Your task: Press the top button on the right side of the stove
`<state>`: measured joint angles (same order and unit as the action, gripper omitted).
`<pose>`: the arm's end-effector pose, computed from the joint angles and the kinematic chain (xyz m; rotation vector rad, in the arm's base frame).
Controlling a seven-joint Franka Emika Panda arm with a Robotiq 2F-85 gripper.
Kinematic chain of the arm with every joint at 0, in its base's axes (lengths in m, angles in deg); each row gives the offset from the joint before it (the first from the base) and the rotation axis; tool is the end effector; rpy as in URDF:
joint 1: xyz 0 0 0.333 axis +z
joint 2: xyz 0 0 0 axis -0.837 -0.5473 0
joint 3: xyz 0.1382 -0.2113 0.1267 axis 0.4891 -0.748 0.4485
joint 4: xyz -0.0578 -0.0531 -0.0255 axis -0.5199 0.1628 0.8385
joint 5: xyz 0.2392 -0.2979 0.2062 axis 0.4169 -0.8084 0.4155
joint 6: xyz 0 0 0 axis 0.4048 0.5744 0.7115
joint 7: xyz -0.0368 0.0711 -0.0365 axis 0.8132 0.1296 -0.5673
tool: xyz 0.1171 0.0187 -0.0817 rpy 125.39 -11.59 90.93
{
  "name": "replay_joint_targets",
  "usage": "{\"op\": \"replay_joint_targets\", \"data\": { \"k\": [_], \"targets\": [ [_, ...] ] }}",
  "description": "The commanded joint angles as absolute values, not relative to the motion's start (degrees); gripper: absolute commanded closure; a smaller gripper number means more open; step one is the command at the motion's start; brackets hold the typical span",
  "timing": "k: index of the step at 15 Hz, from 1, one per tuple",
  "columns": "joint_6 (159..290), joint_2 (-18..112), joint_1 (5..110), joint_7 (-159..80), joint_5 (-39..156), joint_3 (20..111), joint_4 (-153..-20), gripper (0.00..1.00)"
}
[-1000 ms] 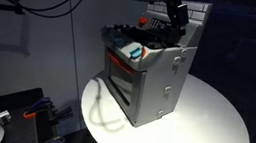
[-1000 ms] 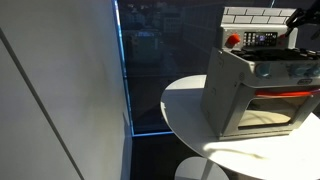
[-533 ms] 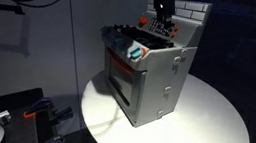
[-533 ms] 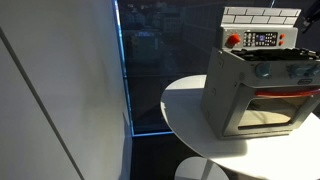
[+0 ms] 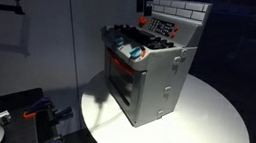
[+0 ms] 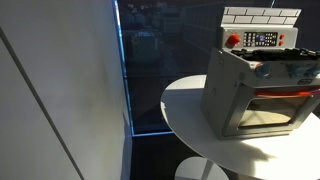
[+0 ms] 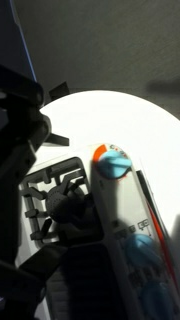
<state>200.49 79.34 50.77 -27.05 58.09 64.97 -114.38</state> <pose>0.5279 -0.1085 0.4697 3.0256 -0.7280 0.1770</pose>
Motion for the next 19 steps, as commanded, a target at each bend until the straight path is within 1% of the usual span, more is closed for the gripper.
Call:
{"op": "replay_joint_targets", "data": {
  "k": [1,8,13,19],
  "targets": [
    [193.1,82.4,50.6,-33.7,58.7,64.4,-113.9,0.00],
    [182.0,88.6,51.5,-46.6,58.3,63.9,-113.7,0.00],
    [179.0,92.4,51.9,-46.5,58.4,64.5,-113.4,0.00],
    [180.0,92.4,51.9,-45.5,58.1,64.6,-114.2,0.00]
  ]
}}
